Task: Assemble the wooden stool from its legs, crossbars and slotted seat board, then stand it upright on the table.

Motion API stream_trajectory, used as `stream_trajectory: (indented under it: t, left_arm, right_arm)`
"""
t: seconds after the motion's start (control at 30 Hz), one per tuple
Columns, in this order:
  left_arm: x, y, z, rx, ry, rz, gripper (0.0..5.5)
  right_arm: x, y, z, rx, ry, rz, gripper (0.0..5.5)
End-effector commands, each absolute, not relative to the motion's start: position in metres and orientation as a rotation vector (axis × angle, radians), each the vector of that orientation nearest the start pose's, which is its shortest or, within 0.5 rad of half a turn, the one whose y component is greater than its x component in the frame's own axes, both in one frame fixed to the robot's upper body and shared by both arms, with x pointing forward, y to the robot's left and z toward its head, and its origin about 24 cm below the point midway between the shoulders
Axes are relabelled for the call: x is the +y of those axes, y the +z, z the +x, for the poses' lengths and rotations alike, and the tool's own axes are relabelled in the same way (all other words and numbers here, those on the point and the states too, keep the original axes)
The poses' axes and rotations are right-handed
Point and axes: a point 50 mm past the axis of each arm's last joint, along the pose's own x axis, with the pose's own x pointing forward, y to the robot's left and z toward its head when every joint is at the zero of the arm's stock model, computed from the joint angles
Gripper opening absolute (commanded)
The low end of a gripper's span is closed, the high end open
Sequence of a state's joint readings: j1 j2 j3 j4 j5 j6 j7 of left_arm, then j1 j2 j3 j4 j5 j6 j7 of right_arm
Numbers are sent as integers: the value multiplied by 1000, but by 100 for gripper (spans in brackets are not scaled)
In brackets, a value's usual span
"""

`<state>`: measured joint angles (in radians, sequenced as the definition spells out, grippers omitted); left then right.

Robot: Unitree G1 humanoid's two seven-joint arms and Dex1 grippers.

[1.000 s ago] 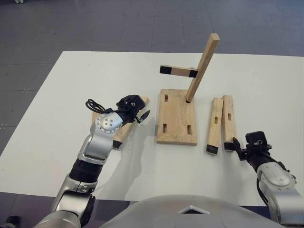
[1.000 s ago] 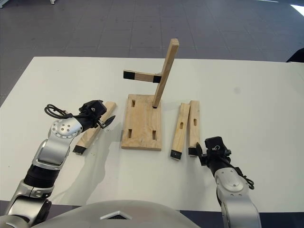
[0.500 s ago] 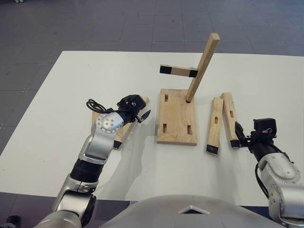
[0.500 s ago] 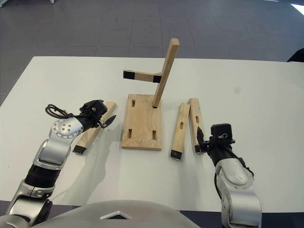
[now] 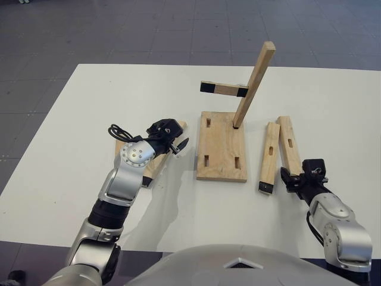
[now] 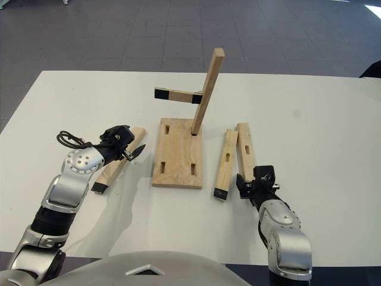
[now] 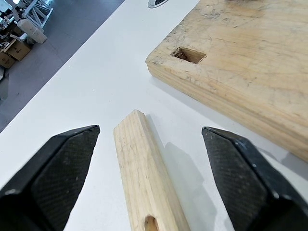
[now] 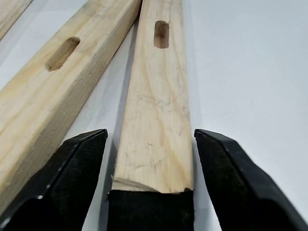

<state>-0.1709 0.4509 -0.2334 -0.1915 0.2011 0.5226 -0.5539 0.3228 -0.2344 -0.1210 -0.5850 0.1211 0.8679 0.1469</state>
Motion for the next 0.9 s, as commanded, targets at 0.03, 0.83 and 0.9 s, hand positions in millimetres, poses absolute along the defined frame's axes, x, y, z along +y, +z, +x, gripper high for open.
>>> stream_trajectory:
  t: [0.03, 0.83, 0.9]
  left_arm:
    - [158, 69, 268, 353, -608, 627, 394]
    - [159, 174, 260, 115, -1159, -800, 394]
    - [151, 176, 259, 121, -1176, -827, 394]
  right_arm:
    - [-210, 38, 168, 603, -20, -89, 261]
    - [-155, 204, 230, -188, 878, 262, 205]
    - [-145, 204, 227, -152, 1035, 316, 205]
